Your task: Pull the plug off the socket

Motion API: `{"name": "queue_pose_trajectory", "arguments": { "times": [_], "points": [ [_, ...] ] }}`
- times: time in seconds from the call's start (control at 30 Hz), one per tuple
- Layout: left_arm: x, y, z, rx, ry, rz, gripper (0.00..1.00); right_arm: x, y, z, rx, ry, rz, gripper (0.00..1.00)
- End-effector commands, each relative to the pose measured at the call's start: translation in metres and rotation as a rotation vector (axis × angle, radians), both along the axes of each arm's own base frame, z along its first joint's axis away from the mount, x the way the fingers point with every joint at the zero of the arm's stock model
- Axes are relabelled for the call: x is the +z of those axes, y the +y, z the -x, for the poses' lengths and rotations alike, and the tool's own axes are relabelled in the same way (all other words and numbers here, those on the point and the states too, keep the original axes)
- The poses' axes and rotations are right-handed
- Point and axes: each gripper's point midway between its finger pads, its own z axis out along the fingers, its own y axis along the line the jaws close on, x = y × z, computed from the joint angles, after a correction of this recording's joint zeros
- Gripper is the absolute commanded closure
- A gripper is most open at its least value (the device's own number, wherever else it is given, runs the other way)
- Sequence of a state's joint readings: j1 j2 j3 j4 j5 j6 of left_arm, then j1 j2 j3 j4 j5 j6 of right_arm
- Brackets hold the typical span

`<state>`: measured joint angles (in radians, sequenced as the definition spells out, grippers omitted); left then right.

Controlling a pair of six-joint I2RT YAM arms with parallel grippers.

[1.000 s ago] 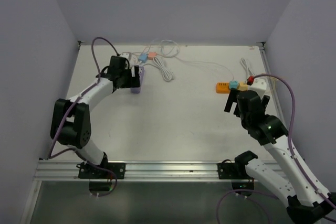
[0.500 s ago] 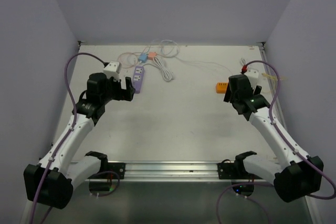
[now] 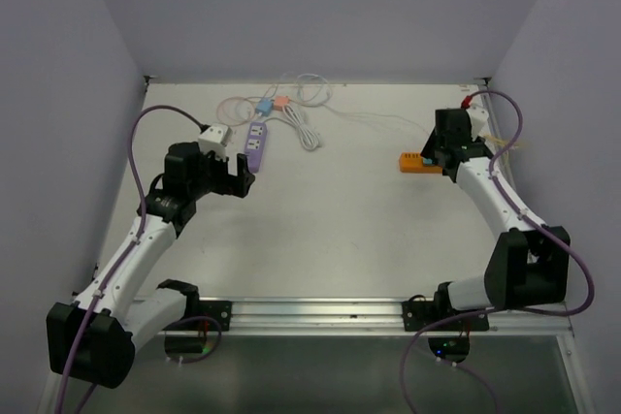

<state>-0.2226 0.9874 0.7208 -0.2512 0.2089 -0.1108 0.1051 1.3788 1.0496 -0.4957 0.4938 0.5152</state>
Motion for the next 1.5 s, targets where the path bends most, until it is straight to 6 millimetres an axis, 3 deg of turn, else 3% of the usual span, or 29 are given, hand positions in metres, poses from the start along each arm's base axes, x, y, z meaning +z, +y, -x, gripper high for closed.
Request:
{"name": "queue_pose_trajectory", "arguments": {
  "times": [0.0,0.17,0.53,0.7,1.03,1.47],
  "points": [
    [0.014,-0.002,-0.009,-0.018,-0.058,0.004,0.01,0.021,0.015,-0.045,0.097,-0.125,-0.011,0.33],
    [0.016,-0.001,-0.009,-0.017,-0.065,0.003,0.01,0.018,0.029,-0.072,0.225,-0.166,-0.002,0.38],
    [0.018,-0.007,-0.009,-0.044,-0.069,0.021,0.01,-0.012,0.033,-0.097,0.285,-0.102,0.032,0.38],
    [0.020,-0.016,-0.007,-0.087,-0.071,0.052,0.00,-0.029,0.035,-0.089,0.273,-0.052,0.007,0.39],
    [0.013,-0.019,-0.008,-0.098,-0.050,0.058,0.00,-0.080,0.035,-0.051,0.204,0.114,-0.073,0.45],
    [0.012,-0.021,-0.006,-0.111,-0.043,0.064,0.01,-0.095,0.029,-0.029,0.151,0.208,-0.117,0.46]
  ]
}}
